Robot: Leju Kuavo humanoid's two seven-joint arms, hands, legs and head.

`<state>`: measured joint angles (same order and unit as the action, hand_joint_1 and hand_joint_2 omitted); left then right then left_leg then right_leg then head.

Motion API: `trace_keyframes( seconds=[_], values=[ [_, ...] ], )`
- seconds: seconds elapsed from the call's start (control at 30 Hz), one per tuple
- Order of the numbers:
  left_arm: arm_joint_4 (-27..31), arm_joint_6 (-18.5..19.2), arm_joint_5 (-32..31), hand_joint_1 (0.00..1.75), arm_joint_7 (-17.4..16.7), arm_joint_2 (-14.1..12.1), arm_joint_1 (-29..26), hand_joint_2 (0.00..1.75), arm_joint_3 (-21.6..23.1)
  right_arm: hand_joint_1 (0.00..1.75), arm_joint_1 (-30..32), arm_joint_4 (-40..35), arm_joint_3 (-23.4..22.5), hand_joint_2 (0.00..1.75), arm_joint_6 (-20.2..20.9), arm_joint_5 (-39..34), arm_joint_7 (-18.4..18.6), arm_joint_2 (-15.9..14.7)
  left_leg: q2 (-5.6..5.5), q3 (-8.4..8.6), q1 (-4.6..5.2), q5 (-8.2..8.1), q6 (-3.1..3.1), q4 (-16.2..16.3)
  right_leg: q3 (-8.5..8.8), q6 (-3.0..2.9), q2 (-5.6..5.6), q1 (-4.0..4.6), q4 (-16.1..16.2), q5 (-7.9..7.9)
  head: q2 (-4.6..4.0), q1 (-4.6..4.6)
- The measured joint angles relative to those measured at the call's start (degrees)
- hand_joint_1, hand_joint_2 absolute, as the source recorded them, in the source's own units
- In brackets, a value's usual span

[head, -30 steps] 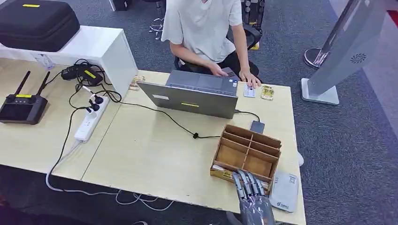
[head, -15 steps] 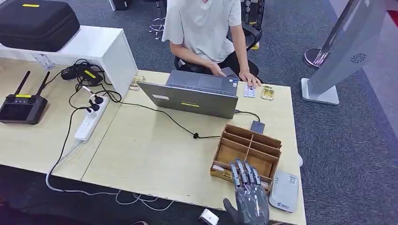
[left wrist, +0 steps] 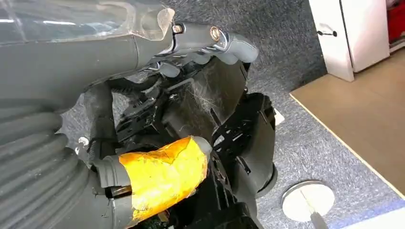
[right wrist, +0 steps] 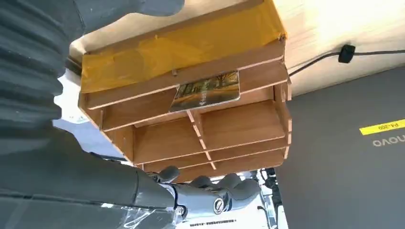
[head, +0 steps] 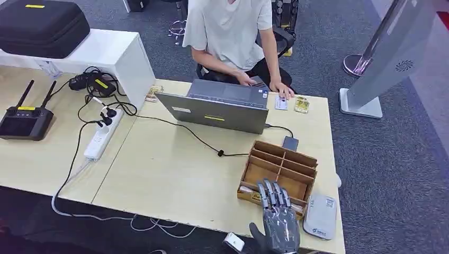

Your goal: Pass the card to the sensor for recognition and then transmit it.

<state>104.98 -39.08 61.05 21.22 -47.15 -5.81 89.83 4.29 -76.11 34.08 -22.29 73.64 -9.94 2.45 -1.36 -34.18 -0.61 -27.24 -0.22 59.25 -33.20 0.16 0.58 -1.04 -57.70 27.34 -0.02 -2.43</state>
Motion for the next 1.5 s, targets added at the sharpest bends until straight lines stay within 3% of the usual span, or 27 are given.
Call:
trace_keyframes(
  seconds=[0.43, 0.63, 0.83, 1.0, 1.13, 1.23, 1.5],
  values=[
    [0.0, -0.3, 0.0, 0.00, -0.8, 0.8, 0.0, 1.75, 0.0, 0.00, -0.7, 2.1, -0.2, 1.75, 1.0, -0.2, 0.5, 1.0, 0.00, 0.00, 0.01, 0.00, 0.00, 0.0, 0.00, 0.00, 0.00, 0.00, 0.0, 0.00, 0.00, 0.00],
    [-0.5, 2.4, 1.2, 0.00, -1.4, 1.5, 1.3, 1.75, 0.0, 0.00, -1.3, 4.0, -0.7, 1.75, 0.9, -0.4, -0.8, 1.5, -0.01, 0.00, 0.01, 0.00, 0.00, 0.0, 0.01, 0.00, -0.01, 0.00, 0.0, 0.00, 0.00, 0.00],
    [-1.0, 1.8, 1.1, 0.00, -2.6, 3.1, 2.2, 1.75, 0.0, 0.00, -1.4, 5.2, -1.8, 1.75, 1.0, -0.2, -0.8, 2.3, -0.01, 0.00, 0.01, 0.00, 0.00, 0.0, 0.01, 0.00, 0.00, -0.01, 0.0, -0.01, 0.00, 0.02],
    [-0.9, 0.1, 0.3, 0.00, -2.3, 3.0, 1.5, 1.75, 0.0, 0.00, -1.6, 5.9, -2.4, 1.75, 1.0, 0.3, 0.0, 2.9, 0.00, 0.00, 0.01, 0.00, 0.00, 0.0, 0.00, 0.00, 0.00, -0.01, 0.0, -0.01, 0.00, 0.00],
    [-2.6, 1.6, 2.3, 0.00, -5.0, 6.7, 3.7, 1.75, 0.0, 0.00, -2.1, 6.6, -3.2, 1.75, 1.0, -0.9, -3.3, 3.1, -0.08, -0.01, 0.04, 0.02, 0.03, 0.0, 0.03, 0.01, -0.06, -0.03, 0.0, 0.00, 0.00, 0.00],
    [-4.8, 1.8, 3.1, 0.00, -5.6, 9.0, 5.1, 1.75, 0.0, 0.00, -2.3, 7.2, -4.4, 1.75, 1.3, -0.4, -3.5, 4.1, -0.02, 0.03, 0.04, 0.02, 0.03, 0.0, 0.04, -0.01, -0.02, -0.03, 0.0, -0.06, 0.00, 0.00],
    [-6.0, 2.3, 3.1, 0.00, -4.8, 9.8, 5.5, 1.75, 0.0, 0.00, -2.4, 7.8, -5.6, 1.75, 1.6, 0.8, -2.0, 5.0, 0.01, 0.04, 0.01, 0.02, 0.03, 0.0, 0.04, -0.02, -0.02, -0.02, 0.0, -0.05, 0.00, 0.00]
  ],
)
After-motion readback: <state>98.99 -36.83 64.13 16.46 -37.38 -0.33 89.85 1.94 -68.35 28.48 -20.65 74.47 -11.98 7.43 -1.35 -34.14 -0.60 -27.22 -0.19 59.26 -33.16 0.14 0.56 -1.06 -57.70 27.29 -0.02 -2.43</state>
